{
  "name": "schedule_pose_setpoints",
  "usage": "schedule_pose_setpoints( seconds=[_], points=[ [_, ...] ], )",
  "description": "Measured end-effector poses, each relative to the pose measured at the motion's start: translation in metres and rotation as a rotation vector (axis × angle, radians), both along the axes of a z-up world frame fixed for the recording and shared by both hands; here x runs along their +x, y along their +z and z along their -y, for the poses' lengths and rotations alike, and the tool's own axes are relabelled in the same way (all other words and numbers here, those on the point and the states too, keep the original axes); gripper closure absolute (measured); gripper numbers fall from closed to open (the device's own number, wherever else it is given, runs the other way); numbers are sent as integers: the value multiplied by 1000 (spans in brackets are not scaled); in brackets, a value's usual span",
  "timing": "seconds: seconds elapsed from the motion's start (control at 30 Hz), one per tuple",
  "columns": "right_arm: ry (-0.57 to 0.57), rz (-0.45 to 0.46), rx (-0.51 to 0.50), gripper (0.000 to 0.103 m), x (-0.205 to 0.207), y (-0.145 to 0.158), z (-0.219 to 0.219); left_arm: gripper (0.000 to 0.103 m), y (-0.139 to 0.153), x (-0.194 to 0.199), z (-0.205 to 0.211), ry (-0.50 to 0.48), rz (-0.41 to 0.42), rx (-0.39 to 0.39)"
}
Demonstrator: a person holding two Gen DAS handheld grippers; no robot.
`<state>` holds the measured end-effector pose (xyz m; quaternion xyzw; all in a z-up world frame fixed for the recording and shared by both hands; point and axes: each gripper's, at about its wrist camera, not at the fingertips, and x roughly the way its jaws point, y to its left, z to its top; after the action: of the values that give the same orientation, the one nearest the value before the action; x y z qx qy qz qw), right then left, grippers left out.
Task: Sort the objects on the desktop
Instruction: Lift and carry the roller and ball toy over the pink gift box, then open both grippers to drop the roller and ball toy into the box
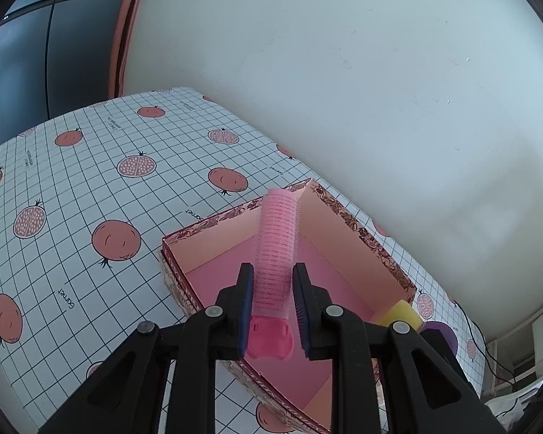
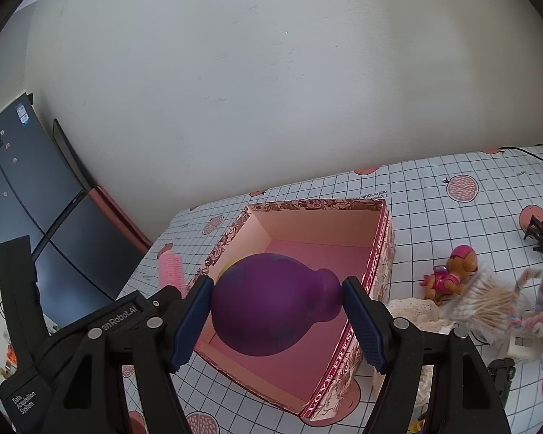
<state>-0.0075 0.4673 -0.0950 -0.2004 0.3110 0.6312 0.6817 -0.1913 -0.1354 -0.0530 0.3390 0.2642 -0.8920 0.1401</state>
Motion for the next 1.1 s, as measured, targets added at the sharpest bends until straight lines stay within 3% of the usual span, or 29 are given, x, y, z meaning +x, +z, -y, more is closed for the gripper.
schedule_pose_setpoints(
  seconds=[0.37,0.73,1.1],
  points=[
    [-3,8,28,28,2,5,3,80,1,0,-1,-8,-4,-1],
    [-32,12,-23,28,10,-8,-5,80,-18,-9,-1,-19,69,53],
    [-25,6,-42,28,9,-13,-6,80,-23,-7,5,11,92,74]
  ],
)
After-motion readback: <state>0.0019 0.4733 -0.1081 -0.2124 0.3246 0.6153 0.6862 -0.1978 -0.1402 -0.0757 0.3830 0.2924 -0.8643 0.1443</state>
